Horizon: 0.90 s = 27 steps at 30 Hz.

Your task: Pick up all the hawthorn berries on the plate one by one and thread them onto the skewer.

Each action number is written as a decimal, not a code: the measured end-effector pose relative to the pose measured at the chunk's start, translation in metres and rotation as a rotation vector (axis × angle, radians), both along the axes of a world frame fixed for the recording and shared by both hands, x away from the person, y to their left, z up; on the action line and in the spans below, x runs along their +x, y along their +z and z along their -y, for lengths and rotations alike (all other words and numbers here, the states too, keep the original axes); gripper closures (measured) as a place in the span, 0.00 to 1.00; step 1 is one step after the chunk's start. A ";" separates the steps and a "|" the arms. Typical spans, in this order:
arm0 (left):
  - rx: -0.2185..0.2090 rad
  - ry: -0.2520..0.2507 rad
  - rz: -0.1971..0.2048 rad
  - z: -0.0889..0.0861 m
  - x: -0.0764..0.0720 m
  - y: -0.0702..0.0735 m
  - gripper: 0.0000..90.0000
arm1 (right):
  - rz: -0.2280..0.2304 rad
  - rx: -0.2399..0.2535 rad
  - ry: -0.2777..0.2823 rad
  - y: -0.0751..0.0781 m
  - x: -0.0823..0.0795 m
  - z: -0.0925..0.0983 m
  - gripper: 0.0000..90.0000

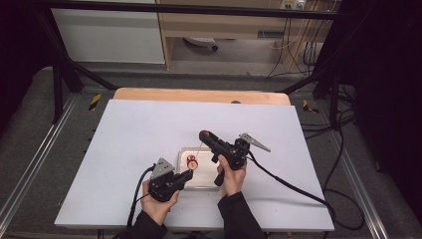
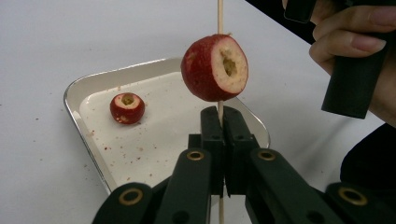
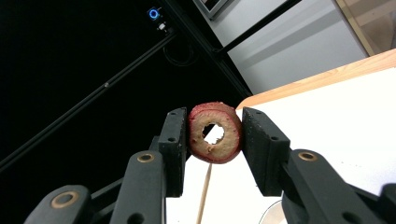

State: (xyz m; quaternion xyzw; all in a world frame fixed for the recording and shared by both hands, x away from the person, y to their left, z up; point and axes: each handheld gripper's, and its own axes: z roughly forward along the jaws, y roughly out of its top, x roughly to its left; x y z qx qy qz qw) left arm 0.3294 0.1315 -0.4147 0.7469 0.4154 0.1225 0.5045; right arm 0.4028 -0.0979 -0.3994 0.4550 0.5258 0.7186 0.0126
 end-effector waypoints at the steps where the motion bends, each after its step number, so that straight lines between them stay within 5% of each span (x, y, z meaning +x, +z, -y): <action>1: -0.003 0.001 -0.003 0.000 0.000 0.000 0.98 | -0.002 0.002 0.001 0.000 0.000 0.000 0.69; 27: -0.045 0.041 -0.014 0.011 0.001 0.000 0.98 | -0.005 0.007 0.008 -0.006 -0.006 -0.005 0.69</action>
